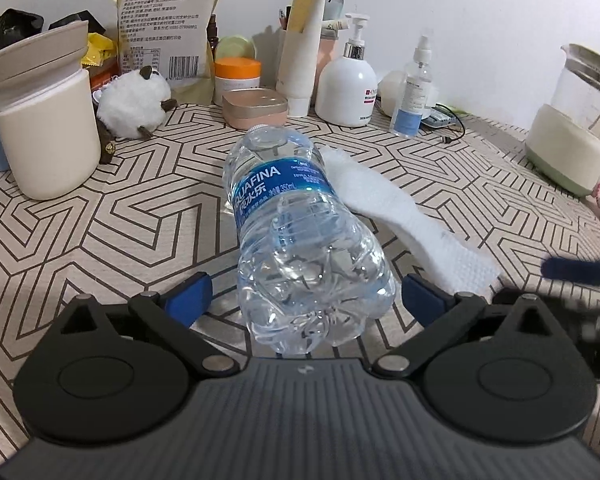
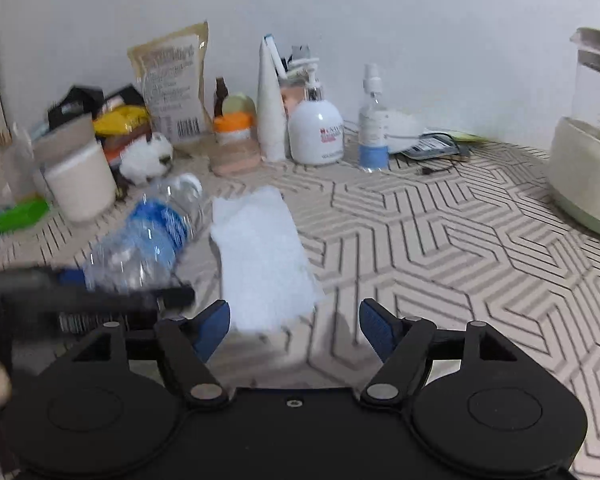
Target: Clean container
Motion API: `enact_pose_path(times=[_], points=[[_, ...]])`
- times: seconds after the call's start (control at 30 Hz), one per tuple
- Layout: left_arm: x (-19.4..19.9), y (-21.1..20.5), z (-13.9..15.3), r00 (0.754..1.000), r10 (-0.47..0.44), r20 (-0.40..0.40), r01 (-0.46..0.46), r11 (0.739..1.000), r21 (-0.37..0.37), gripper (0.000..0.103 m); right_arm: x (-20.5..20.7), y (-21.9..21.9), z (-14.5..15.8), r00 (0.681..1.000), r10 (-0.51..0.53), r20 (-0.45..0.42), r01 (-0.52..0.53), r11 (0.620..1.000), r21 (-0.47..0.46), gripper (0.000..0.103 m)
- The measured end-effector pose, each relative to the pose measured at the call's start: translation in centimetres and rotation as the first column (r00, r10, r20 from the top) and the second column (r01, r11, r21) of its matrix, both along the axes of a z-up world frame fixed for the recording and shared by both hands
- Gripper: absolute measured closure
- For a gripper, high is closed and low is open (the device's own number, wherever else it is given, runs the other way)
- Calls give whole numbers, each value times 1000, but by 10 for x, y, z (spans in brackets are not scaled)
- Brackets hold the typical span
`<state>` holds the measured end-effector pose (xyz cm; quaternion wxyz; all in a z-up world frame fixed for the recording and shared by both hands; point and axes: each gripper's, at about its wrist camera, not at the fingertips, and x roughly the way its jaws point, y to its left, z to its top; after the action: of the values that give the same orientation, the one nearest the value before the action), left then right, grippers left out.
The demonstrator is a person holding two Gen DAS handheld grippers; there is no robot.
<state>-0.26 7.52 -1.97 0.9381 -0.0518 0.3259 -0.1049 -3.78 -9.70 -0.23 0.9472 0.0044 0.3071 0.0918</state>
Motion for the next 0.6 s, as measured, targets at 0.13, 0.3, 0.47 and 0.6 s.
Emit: enact_pose_path(times=[0.13,0.3,0.47,0.6], points=[[0,8,-2,1000,-7,2,7,1000,2,0,-6,-2,-8,1000,24,-14,-24,1000,-10,26],[-3,14,-5,1000,-2,-1,2,999,34,0,-3,1,-16,999,38,-35,-38,999,0,23],[-2,-12,1,999,30,-13,-27,988,152,0,1,14,-19,996,74,-42,-75,997,-26,13],[-2,-6,2,999,32,-13,-30,989,145,0,1,26,-21,992,116,-48,-120,989,-83,8]])
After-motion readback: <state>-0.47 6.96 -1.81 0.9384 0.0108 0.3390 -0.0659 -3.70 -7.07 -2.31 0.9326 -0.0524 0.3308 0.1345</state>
